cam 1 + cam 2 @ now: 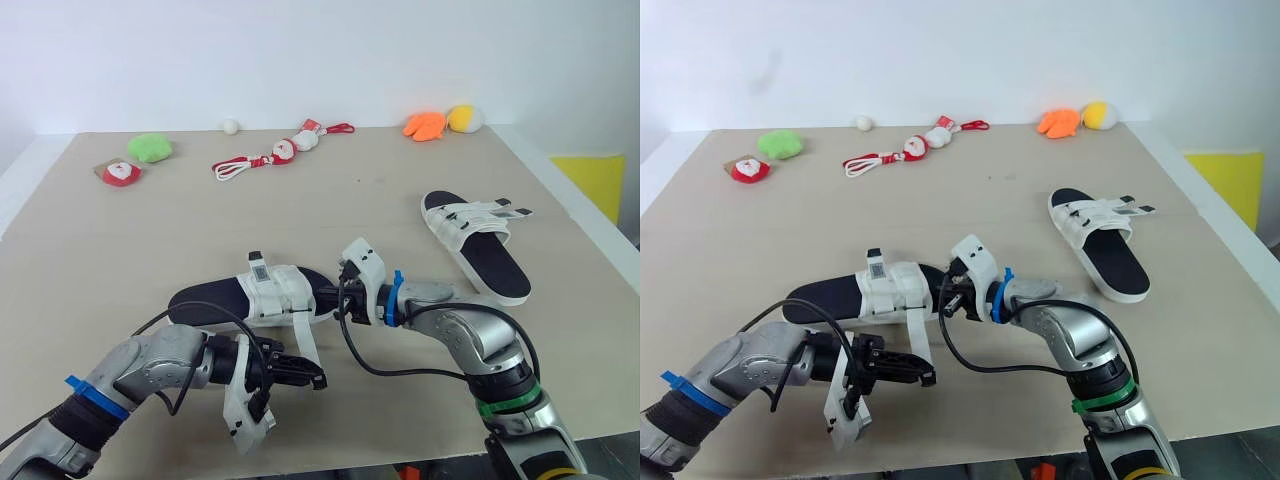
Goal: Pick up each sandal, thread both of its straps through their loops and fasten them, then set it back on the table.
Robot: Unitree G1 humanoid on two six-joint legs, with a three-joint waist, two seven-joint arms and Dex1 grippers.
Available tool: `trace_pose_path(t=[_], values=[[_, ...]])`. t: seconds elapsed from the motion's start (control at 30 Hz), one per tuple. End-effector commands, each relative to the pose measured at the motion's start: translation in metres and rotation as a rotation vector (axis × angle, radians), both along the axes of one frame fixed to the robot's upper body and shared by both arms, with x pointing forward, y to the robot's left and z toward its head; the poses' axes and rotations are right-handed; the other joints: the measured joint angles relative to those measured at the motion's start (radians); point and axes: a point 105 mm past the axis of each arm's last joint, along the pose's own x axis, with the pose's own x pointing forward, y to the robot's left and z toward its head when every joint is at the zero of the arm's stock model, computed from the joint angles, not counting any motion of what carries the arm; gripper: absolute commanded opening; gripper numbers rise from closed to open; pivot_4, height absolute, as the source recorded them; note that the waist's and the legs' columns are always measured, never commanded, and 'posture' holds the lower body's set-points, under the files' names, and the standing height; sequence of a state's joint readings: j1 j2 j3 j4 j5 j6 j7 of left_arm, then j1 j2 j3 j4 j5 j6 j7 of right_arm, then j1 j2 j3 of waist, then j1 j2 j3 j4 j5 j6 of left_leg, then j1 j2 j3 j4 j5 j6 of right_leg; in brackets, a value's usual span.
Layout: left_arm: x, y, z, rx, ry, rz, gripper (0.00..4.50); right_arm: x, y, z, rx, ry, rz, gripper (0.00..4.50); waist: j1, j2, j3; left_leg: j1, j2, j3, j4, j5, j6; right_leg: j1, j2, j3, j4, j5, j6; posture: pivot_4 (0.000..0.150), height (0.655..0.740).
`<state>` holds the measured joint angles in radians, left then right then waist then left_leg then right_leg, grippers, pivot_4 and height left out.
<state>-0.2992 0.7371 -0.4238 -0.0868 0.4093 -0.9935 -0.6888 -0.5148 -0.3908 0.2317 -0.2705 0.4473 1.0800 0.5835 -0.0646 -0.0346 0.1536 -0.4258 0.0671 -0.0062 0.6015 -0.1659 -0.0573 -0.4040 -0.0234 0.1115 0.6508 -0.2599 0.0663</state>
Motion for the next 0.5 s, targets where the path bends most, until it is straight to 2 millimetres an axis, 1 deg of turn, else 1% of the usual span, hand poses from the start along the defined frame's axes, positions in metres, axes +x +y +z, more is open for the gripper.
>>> trace_pose_path(t=[0.03,0.1,0.13,0.2,0.27,0.3,0.37,0.43,0.47,0.5], values=[[-0.001,0.003,0.018,-0.096,0.185,0.047,0.09,-0.004,-0.011,-0.025,-0.066,0.097,-0.04,0.0,0.002,0.0,0.0,0.0,0.0,0.0,0.0,0.0,0.0,0.0,0.0,0.0,0.0,0.0,0.0,0.15,0.74],[0.003,0.003,0.038,-0.179,0.332,0.111,0.09,-0.004,-0.012,-0.025,-0.068,0.097,-0.042,0.0,0.001,0.0,0.0,0.0,0.0,0.0,0.0,0.0,0.0,0.0,0.0,0.0,0.001,0.0,0.0,0.15,0.74],[0.004,0.003,0.043,-0.192,0.4,0.131,0.09,-0.004,-0.012,-0.025,-0.069,0.098,-0.042,0.0,0.001,0.0,0.0,0.0,0.0,-0.001,0.0,0.0,0.0,0.0,0.0,0.0,0.001,-0.001,0.001,0.15,0.74],[0.003,0.006,0.048,-0.171,0.572,0.174,0.09,-0.004,-0.013,-0.026,-0.07,0.098,-0.043,0.0,0.002,0.0,0.0,0.0,0.0,-0.001,0.001,0.0,0.0,0.0,0.0,0.0,0.002,-0.001,0.001,0.15,0.74],[-0.002,0.009,0.054,-0.152,0.727,0.193,0.09,-0.004,-0.013,-0.026,-0.07,0.098,-0.042,0.0,0.0,0.0,0.0,0.0,0.0,-0.001,0.001,0.0,0.0,0.0,0.0,0.0,0.002,-0.001,0.001,0.15,0.74],[-0.006,0.012,0.058,-0.144,0.853,0.2,0.09,-0.004,-0.012,-0.027,-0.07,0.098,-0.042,0.0,-0.001,0.0,0.0,0.0,0.0,-0.002,0.001,0.0,0.0,0.0,0.001,0.0,0.003,-0.001,0.0,0.15,0.74],[-0.01,0.015,0.073,-0.155,1.077,0.201,0.09,-0.003,-0.011,-0.027,-0.069,0.097,-0.041,0.0,-0.003,-0.001,0.001,0.001,0.0,-0.002,0.001,0.0,0.0,0.0,0.002,0.0,0.003,-0.002,-0.001,0.15,0.74],[-0.022,0.022,0.08,-0.071,1.273,0.182,0.09,-0.003,-0.011,-0.027,-0.069,0.096,-0.044,0.0,-0.005,-0.001,0.001,0.001,0.0,-0.003,0.001,0.0,0.0,0.0,0.002,-0.001,0.004,-0.003,-0.002,0.15,0.74],[-0.026,0.026,0.083,-0.028,1.338,0.184,0.09,-0.003,-0.011,-0.027,-0.069,0.096,-0.044,0.0,-0.007,-0.002,0.001,0.001,0.0,-0.003,0.001,0.0,0.0,-0.001,0.002,-0.001,0.005,-0.004,-0.003,0.15,0.74],[-0.029,0.027,0.093,-0.019,1.395,0.155,0.09,-0.003,-0.011,-0.027,-0.069,0.096,-0.045,0.0,-0.009,-0.001,0.002,0.001,0.001,-0.004,0.001,0.0,0.0,-0.001,0.003,-0.001,0.005,-0.005,-0.003,0.15,0.74]])
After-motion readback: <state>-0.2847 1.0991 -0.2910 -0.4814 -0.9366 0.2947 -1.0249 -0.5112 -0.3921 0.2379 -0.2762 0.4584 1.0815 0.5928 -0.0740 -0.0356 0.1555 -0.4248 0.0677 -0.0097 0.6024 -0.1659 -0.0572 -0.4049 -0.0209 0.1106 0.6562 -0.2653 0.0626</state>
